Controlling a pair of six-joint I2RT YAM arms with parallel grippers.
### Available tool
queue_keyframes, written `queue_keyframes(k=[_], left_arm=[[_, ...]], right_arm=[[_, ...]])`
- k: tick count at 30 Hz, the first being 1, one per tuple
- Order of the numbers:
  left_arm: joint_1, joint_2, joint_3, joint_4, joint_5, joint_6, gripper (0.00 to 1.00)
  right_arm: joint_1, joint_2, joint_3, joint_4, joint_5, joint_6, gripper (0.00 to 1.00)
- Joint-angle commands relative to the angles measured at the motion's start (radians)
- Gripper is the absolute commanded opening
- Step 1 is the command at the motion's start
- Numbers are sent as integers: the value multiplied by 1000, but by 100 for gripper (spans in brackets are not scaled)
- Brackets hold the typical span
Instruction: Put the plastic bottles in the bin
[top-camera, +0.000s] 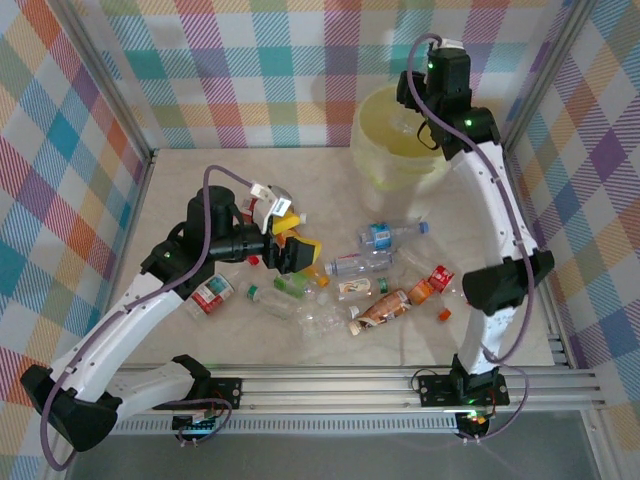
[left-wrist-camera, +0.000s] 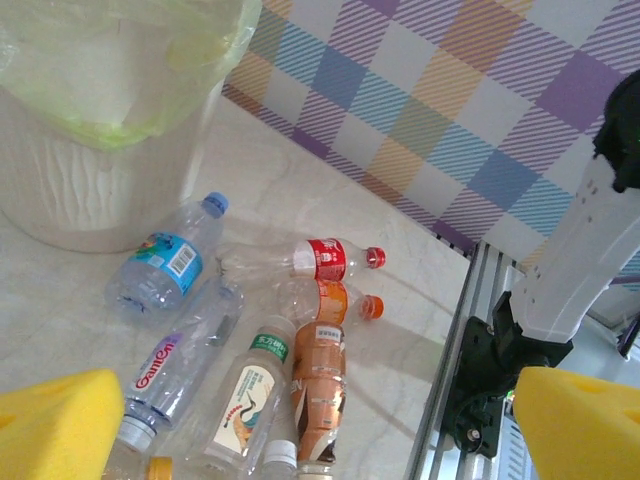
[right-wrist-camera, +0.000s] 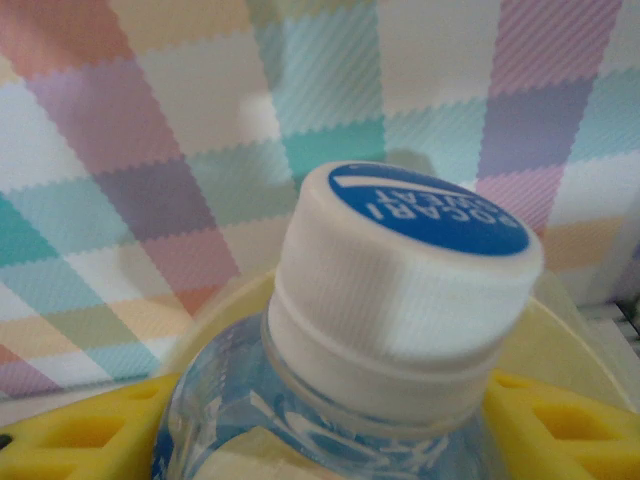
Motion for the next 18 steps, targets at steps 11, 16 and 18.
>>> queue_keyframes(k=[11, 16, 18], left_arm=[[-9, 26, 14, -33, -11, 30, 100], [-9, 30, 15, -38, -14, 32, 100], [-9, 32, 15, -38, -12, 32, 100]], right_arm=[[-75, 200, 171, -278, -79, 56, 56], [-83, 235, 170, -336, -104, 57, 57], [-87, 251, 170, -357, -124, 53, 58]])
